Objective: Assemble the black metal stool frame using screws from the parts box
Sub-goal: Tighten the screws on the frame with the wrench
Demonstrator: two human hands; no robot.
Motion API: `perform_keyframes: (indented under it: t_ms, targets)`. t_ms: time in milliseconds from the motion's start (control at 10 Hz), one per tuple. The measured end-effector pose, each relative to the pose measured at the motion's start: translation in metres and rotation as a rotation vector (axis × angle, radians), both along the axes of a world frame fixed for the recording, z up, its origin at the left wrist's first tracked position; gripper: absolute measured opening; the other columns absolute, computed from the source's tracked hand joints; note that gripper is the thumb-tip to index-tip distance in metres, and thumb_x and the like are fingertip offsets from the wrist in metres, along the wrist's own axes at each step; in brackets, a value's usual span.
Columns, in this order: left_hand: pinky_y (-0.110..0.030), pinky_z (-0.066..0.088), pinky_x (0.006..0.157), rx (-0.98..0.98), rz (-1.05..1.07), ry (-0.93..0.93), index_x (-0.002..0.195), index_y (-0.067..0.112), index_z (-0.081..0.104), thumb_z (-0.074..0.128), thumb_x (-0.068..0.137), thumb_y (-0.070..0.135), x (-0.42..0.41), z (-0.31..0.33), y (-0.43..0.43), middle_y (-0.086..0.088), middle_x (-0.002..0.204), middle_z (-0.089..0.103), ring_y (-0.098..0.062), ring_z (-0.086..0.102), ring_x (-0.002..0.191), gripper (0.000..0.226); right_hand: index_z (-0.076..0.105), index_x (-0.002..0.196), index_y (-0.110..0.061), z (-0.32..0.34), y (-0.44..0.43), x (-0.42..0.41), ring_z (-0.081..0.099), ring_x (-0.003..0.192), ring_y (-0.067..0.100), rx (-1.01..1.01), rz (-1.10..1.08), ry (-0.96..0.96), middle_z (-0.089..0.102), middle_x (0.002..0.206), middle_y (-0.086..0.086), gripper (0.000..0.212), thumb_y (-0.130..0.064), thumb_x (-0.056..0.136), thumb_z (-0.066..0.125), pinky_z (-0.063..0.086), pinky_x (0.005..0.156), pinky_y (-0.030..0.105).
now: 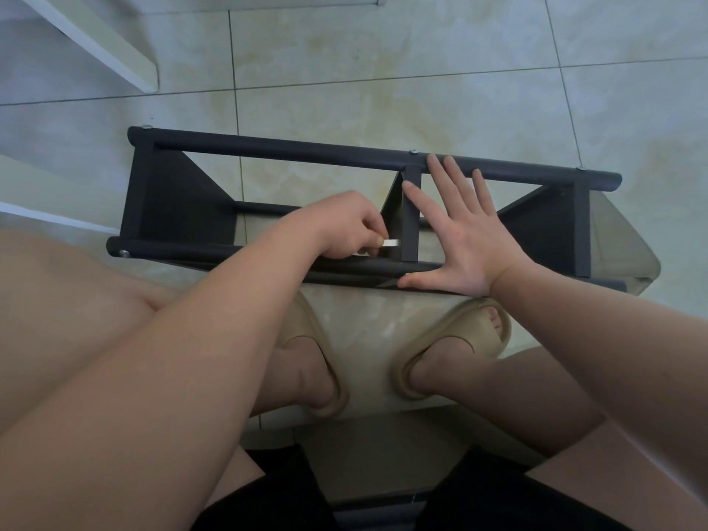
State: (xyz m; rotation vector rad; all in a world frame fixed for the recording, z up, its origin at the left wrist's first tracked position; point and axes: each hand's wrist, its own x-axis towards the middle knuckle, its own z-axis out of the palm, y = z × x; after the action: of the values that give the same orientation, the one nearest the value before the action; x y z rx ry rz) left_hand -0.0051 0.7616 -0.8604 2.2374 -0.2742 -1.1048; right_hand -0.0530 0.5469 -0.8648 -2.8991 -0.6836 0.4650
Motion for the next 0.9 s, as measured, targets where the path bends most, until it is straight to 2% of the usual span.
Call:
perform_keyframes:
  t_ms: [200,300,400,500,600,700,800,900]
  targets:
    - [-0.027,0.046,0.079,-0.016,0.058,-0.042,0.080,0.036,0.068,0.069,0.090,0.020,0.005,0.003,-0.001,0.015,0.081,0.069,-0.006,0.064,0.085,0.019,0.006,0.163,-0.023,0.001,0.000,0.000,-0.015,0.155,0.034,0.005,-0.001,-0.004,-0.012,0.168,0.016,0.122,-0.094,0.070,0.038,-0.005,0.124,0.058]
    - [-0.031,0.049,0.086,-0.060,0.167,0.042,0.080,0.034,0.065,0.063,0.095,0.019,0.000,-0.001,-0.006,0.009,0.089,0.067,-0.009,0.062,0.088,0.021,0.007,0.163,-0.023,0.000,0.000,0.000,-0.015,0.155,0.034,0.000,0.000,-0.006,-0.012,0.168,0.016,0.122,-0.094,0.070,0.038,-0.006,0.124,0.058]
    - [-0.033,0.055,0.083,-0.159,0.375,0.212,0.085,0.026,0.065,0.059,0.099,0.021,-0.006,-0.003,-0.012,-0.003,0.103,0.070,-0.017,0.065,0.101,0.015,0.006,0.163,-0.023,0.001,0.000,0.000,-0.015,0.155,0.034,-0.004,0.002,-0.004,-0.013,0.168,0.016,0.121,-0.094,0.070,0.038,-0.005,0.123,0.058]
    - [-0.029,0.051,0.073,-0.208,0.560,0.239,0.097,0.020,0.065,0.059,0.099,0.025,-0.009,-0.005,-0.017,0.005,0.089,0.072,-0.009,0.068,0.084,0.008,0.007,0.163,-0.022,0.000,0.000,0.000,-0.014,0.155,0.034,0.002,0.001,-0.003,-0.012,0.168,0.016,0.122,-0.093,0.070,0.041,-0.006,0.123,0.058]
    - [-0.024,0.048,0.067,-0.210,0.591,0.143,0.107,0.016,0.070,0.060,0.098,0.022,-0.012,-0.009,-0.022,0.007,0.079,0.072,-0.009,0.064,0.073,0.015,0.007,0.163,-0.023,0.000,0.000,0.000,-0.015,0.155,0.034,-0.001,0.003,-0.004,-0.012,0.168,0.016,0.122,-0.094,0.070,0.041,-0.006,0.123,0.058]
    - [-0.023,0.047,0.067,-0.220,0.554,0.060,0.106,0.020,0.073,0.062,0.096,0.020,-0.015,-0.010,-0.024,0.004,0.083,0.072,-0.010,0.061,0.073,0.014,0.008,0.163,-0.022,0.000,0.001,0.000,-0.014,0.155,0.034,0.008,0.003,-0.010,-0.011,0.168,0.016,0.121,-0.094,0.070,0.039,-0.005,0.123,0.058]
    - [-0.025,0.047,0.075,-0.232,0.589,0.030,0.105,0.020,0.073,0.068,0.093,0.019,-0.015,-0.012,-0.025,0.002,0.089,0.074,-0.008,0.060,0.076,0.014,0.007,0.163,-0.023,0.000,0.000,0.000,-0.014,0.155,0.034,0.012,0.000,-0.005,-0.011,0.168,0.016,0.122,-0.094,0.070,0.040,-0.005,0.123,0.059]
    - [-0.026,0.050,0.085,-0.246,0.647,0.039,0.099,0.021,0.068,0.073,0.090,0.020,-0.015,-0.013,-0.024,0.008,0.079,0.073,-0.009,0.062,0.080,0.011,0.008,0.163,-0.023,0.000,0.000,-0.001,-0.014,0.155,0.034,0.020,-0.003,-0.005,-0.011,0.168,0.016,0.122,-0.094,0.069,0.041,-0.005,0.123,0.059]
